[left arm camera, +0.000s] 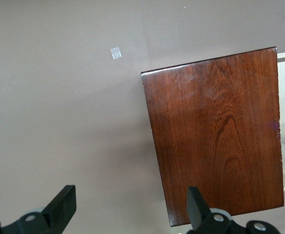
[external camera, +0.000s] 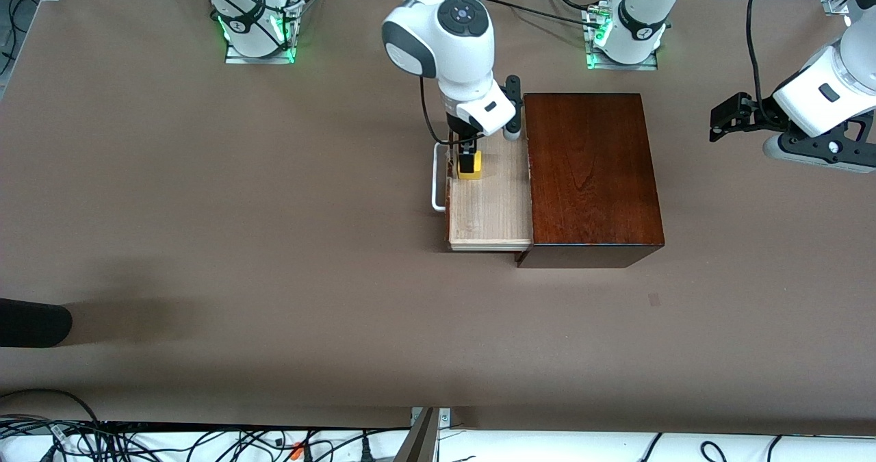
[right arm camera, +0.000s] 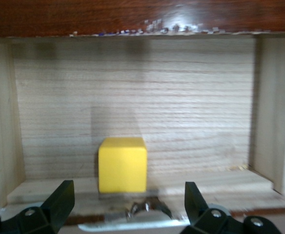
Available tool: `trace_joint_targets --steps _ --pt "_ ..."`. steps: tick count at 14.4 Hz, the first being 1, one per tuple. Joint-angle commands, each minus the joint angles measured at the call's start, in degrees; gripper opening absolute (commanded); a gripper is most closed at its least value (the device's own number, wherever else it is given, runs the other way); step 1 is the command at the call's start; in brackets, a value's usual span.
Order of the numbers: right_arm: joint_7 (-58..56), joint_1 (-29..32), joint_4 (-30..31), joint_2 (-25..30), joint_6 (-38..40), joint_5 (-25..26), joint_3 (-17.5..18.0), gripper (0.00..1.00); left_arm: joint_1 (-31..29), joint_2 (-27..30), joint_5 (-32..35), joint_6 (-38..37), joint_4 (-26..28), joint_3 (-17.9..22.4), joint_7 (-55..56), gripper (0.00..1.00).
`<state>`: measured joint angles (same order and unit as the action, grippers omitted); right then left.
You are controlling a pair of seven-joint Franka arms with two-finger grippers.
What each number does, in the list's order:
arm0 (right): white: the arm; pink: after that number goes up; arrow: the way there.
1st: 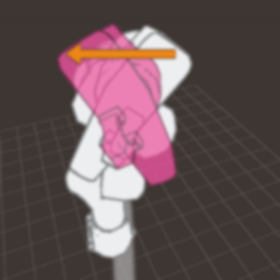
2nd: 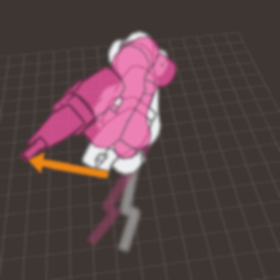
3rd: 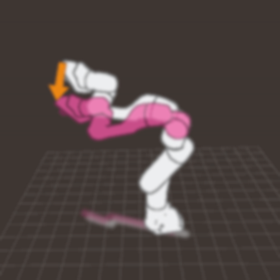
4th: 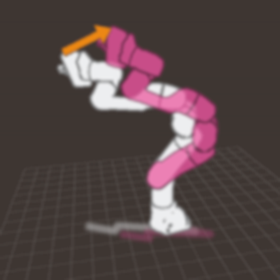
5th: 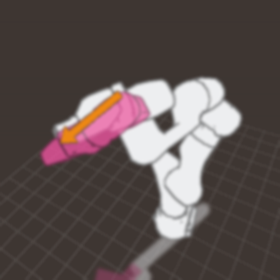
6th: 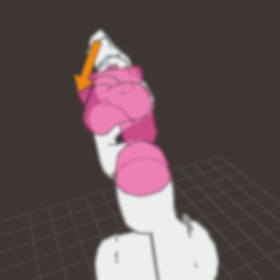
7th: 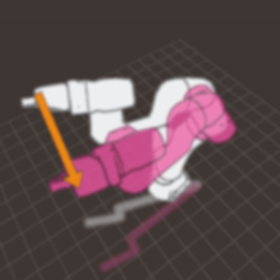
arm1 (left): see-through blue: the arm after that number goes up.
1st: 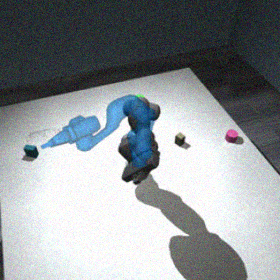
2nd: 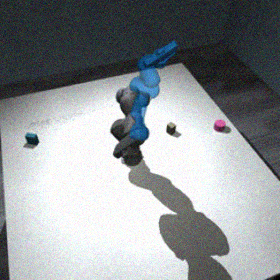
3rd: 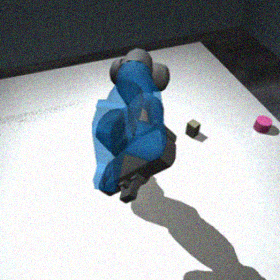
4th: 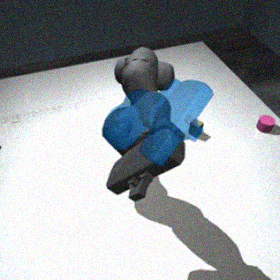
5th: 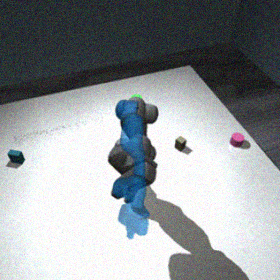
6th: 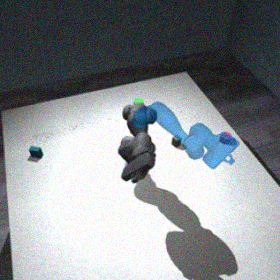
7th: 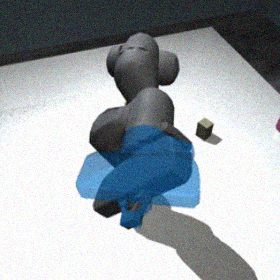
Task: Open drawer, take yellow block, close drawer
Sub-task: 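Lower the right gripper onto the yellow cube in the drawer and grasp it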
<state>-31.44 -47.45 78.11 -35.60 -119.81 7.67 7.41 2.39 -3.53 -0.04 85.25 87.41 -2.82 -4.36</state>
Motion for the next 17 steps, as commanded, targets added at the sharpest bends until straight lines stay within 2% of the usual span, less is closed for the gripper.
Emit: trace_joint_targets --steps 1,15,17 --pt "-1.9 -0.5 -2.2 -1.8 0.8 0.9 0.1 1.0 0.5 1.0 0.9 0.4 1.1 0.4 -1.2 1.0" --pt "-3.0 -0.5 -2.2 -5.3 0.0 0.9 0.1 1.0 0.4 0.7 0.4 0.4 0.9 0.4 -1.1 1.0" --pt "-3.1 -0.5 -2.1 -5.5 -0.6 0.9 0.1 0.94 0.4 0.6 0.4 0.4 0.8 0.4 -1.1 1.0"
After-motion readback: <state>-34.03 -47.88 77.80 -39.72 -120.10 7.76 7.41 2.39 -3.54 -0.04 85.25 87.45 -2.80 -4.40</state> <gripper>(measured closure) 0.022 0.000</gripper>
